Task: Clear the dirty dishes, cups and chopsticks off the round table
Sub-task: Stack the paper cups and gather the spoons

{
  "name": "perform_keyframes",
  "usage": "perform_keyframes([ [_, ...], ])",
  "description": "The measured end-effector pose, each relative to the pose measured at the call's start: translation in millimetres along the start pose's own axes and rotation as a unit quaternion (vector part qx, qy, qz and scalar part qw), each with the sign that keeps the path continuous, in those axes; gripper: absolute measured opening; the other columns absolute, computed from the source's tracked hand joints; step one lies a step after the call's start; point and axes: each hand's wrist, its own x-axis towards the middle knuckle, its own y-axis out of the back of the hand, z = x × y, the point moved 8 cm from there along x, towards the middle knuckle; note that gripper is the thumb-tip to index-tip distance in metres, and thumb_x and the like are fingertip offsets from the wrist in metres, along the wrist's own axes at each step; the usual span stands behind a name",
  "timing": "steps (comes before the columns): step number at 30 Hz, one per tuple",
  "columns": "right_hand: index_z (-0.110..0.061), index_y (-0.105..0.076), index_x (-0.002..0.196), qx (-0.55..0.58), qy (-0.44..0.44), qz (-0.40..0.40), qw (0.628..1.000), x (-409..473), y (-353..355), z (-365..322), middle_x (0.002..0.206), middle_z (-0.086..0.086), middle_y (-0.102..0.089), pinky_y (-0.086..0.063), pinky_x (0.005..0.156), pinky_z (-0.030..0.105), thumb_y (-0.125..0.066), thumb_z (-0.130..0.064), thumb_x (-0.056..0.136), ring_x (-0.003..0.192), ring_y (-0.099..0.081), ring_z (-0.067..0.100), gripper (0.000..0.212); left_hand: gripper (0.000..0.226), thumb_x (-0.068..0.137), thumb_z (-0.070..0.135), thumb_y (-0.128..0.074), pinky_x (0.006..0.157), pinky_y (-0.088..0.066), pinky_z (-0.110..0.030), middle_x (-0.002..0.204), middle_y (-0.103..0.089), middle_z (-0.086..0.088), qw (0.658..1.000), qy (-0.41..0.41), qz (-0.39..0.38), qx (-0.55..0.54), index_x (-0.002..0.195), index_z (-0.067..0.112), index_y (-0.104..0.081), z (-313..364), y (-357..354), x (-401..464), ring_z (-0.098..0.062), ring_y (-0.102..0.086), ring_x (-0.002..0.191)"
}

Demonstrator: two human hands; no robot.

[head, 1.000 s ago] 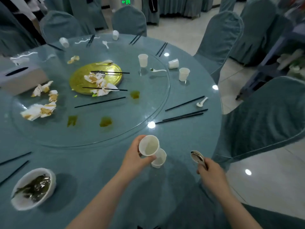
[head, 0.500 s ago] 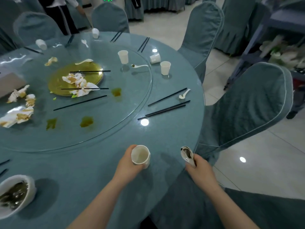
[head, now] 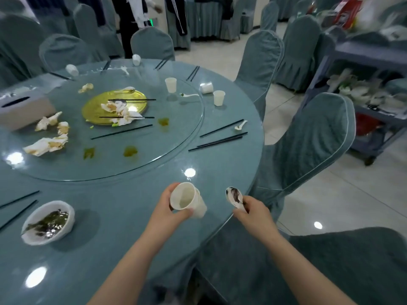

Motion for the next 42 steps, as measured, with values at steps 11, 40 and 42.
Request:
perform_keyframes([
  [11, -0.023, -0.062, 0.090, 0.186, -0.014, -0.039, 0.982, -109.5, -13.8, -35.2, 0.064, -0.011, -0.062, -0.040, 0.044, 0.015, -0.073, -0.026, 0.075, 0.046, -0.051, -0.004, 0.019, 0.069, 0.058, 0.026, -0.072, 0.096, -0.049, -0.037, 0.118, -0.057, 0.010, 0.997, -0.032, -0.030, -0.057, 0.121, 0.038, -0.047, 28.2, -14.6, -113.6, -0.012, -0.055, 0.111],
  [40, -0.018, -0.043, 0.063, 0.031, 0.012, 0.064, 0.997, -87.4, 366.2, 178.0, 0.053, -0.010, -0.038, -0.024, 0.042, 0.018, -0.058, -0.023, 0.088, 0.041, -0.032, 0.001, 0.030, 0.060, 0.060, 0.032, -0.077, 0.087, -0.051, -0.030, 0.115, -0.064, 0.011, 0.993, -0.105, -0.006, -0.048, 0.113, 0.046, -0.054, 131.6, -358.7, -57.1, -0.009, -0.061, 0.105],
  [42, -0.011, -0.051, 0.070, -0.005, 0.023, 0.056, 0.998, -69.1, 397.3, 188.9, 0.057, -0.007, -0.042, -0.027, 0.046, 0.021, -0.057, -0.026, 0.089, 0.048, -0.036, 0.004, 0.025, 0.058, 0.060, 0.035, -0.077, 0.087, -0.051, -0.030, 0.115, -0.063, 0.013, 0.993, -0.107, 0.012, -0.042, 0.111, 0.050, -0.054, 141.8, -384.4, -45.8, -0.008, -0.061, 0.105],
])
